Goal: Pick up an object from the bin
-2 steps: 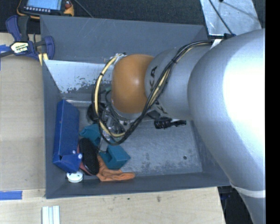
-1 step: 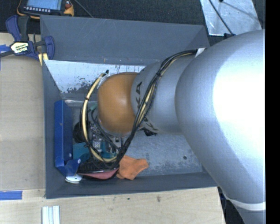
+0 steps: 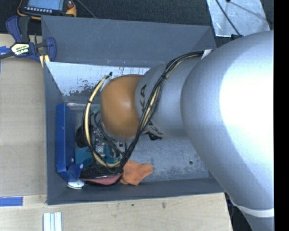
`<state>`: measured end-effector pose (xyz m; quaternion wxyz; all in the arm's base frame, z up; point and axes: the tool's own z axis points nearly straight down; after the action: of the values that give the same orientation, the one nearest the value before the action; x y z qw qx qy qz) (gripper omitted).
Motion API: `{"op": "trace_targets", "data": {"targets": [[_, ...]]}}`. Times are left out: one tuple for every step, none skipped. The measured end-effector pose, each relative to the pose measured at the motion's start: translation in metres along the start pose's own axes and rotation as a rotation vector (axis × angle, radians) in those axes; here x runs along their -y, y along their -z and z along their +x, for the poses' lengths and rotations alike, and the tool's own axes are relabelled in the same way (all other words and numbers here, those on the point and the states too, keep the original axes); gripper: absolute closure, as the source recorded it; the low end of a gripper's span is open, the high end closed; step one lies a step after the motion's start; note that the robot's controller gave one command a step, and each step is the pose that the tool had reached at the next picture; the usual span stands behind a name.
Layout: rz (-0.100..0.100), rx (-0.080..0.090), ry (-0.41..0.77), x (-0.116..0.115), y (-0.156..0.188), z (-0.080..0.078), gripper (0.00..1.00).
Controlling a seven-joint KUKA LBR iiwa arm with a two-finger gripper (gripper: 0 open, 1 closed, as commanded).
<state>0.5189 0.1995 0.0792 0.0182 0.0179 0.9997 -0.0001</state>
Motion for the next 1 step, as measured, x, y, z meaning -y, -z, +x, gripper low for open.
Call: {"op": "trace_targets", "data": {"targets": [[0.002,-0.005,-0.001,0.0006,0.0037,0.0009,1.00]]}}
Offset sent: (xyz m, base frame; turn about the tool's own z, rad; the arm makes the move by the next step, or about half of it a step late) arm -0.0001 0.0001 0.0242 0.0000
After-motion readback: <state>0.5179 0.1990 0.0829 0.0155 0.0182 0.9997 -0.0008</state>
